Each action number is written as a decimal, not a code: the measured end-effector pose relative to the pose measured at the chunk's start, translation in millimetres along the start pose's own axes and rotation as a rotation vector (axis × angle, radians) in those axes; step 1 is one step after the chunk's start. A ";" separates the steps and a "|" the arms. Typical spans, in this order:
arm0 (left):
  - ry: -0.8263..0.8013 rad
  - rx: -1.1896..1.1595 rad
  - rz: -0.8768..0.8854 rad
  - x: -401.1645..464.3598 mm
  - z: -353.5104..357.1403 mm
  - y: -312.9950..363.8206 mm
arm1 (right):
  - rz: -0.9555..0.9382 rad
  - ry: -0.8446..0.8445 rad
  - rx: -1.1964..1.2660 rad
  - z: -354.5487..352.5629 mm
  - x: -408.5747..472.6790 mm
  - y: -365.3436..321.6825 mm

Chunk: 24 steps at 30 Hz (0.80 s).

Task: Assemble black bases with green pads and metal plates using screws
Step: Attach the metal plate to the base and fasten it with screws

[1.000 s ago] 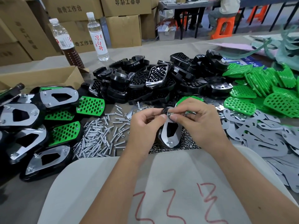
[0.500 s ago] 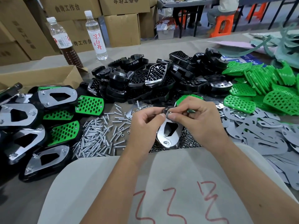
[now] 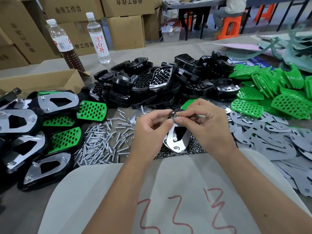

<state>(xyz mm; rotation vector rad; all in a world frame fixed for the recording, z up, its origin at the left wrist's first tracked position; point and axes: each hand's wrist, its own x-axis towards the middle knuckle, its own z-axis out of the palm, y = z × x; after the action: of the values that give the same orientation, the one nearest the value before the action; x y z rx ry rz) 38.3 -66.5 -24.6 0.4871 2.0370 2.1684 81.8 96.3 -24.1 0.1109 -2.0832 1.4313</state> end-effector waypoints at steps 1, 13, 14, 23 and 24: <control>0.001 -0.001 -0.003 0.1 -0.1 -0.3 | 0.000 -0.010 0.006 0.0 -0.4 -0.3; -0.016 -0.001 -0.035 1.7 -1.4 -0.6 | 0.051 -0.084 0.108 -6.2 0.9 -2.6; -0.021 0.002 -0.031 1.4 -1.1 -0.2 | 0.058 -0.072 0.111 -6.2 0.7 -2.6; 0.003 -0.005 -0.047 2.3 -2.7 -1.6 | 0.094 -0.090 0.061 -6.4 -0.7 -4.5; 0.007 -0.011 -0.054 2.4 -3.0 -1.9 | 0.090 -0.087 0.055 -6.5 -0.9 -5.1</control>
<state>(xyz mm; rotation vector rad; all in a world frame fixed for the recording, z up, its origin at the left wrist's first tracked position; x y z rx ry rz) 34.8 -68.5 -26.3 0.4189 2.0164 2.1517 87.3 99.7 -18.8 0.1043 -2.1436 1.5631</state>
